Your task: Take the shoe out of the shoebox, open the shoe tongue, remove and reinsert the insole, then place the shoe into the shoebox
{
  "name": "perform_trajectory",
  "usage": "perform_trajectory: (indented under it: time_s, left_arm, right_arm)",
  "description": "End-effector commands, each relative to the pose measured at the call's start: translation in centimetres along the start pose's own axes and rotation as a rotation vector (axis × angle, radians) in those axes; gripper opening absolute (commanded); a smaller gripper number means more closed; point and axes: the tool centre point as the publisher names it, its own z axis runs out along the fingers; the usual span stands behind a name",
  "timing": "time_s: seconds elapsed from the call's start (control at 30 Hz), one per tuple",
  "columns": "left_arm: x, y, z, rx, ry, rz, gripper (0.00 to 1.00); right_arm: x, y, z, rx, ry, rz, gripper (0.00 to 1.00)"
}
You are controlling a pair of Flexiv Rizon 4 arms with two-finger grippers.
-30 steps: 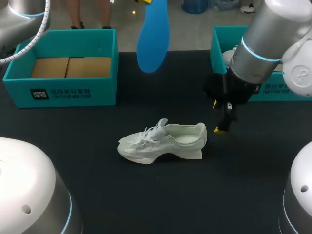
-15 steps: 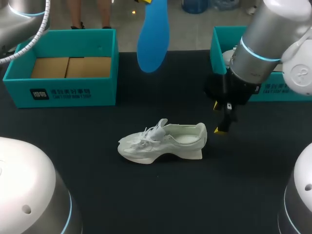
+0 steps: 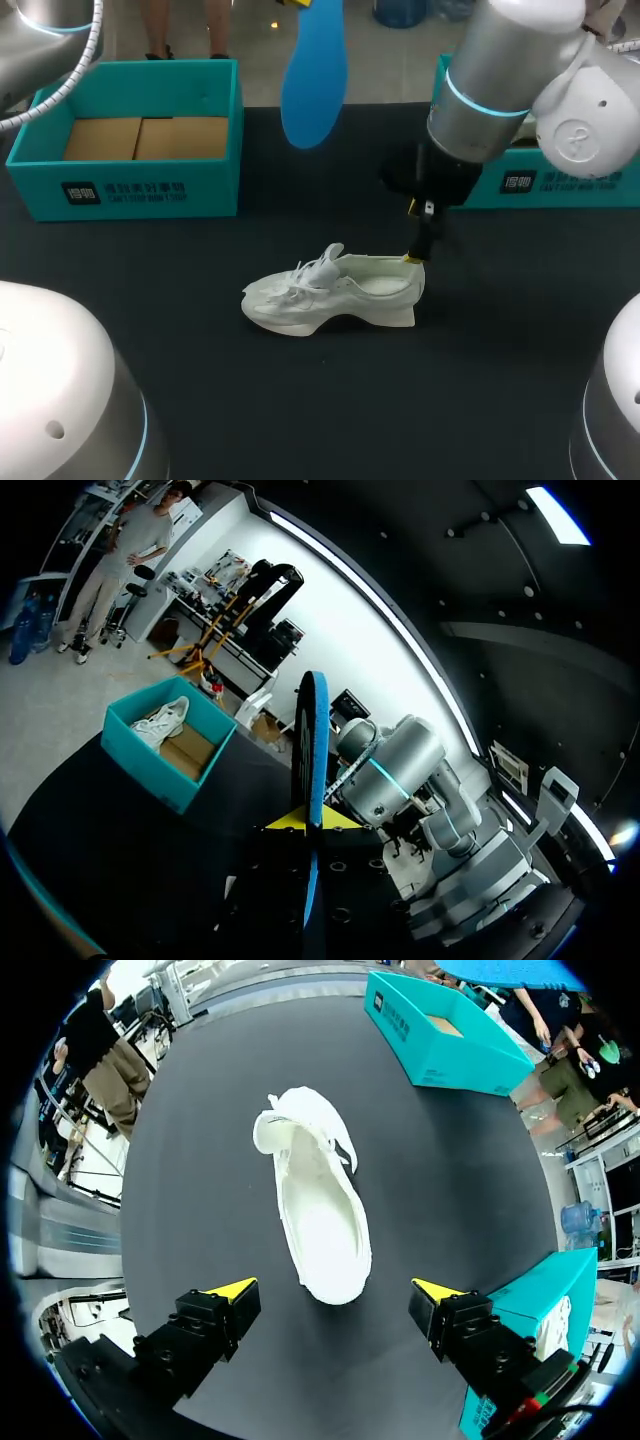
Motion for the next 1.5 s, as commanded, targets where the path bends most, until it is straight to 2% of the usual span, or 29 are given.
perform_trajectory:
  time_s: [0.03,0.3,0.37,0.67,1.07,1.37,1.4,1.43,1.47,1.5]
  left_arm:
    - [-0.2,-0.1,0.0,-0.002,0.004,0.001,0.00]
    - [-0.2,-0.1,0.0,-0.002,0.004,0.001,0.00]
    - [-0.2,-0.1,0.0,-0.002,0.004,0.001,0.00]
    - [-0.2,-0.1,0.0,-0.002,0.004,0.001,0.00]
    - [-0.2,-0.1,0.0,-0.002,0.004,0.001,0.00]
    - [-0.2,-0.1,0.0,-0.002,0.004,0.001,0.00]
    - [-0.2,-0.1,0.0,-0.002,0.004,0.001,0.00]
    - [-0.2,-0.1,0.0,-0.002,0.004,0.001,0.00]
    - [-0.2,-0.1,0.0,-0.002,0.004,0.001,0.00]
    - [-0.2,-0.1,0.0,-0.002,0.004,0.001,0.00]
  right_arm:
    - [-0.9,2.4,2.0,0.050,0.011,-0.003,1.00]
    - [-1.5,4.0,4.5,0.056,0.007,-0.020,1.00]
    - [-1.6,4.1,5.4,0.086,0.002,-0.043,1.00]
    - [-1.8,4.3,7.7,0.098,-0.003,-0.057,1.00]
    - [-2.7,3.3,10.5,0.103,0.029,-0.051,1.00]
    - [-2.4,2.1,12.0,0.102,0.050,-0.033,1.00]
    - [-2.4,2.0,12.0,0.101,0.051,-0.032,0.98]
    - [-2.3,1.8,12.1,0.096,0.051,-0.029,0.81]
    - [-2.3,1.7,12.2,0.095,0.051,-0.029,0.58]
    - [-2.2,1.6,12.3,0.093,0.052,-0.029,0.44]
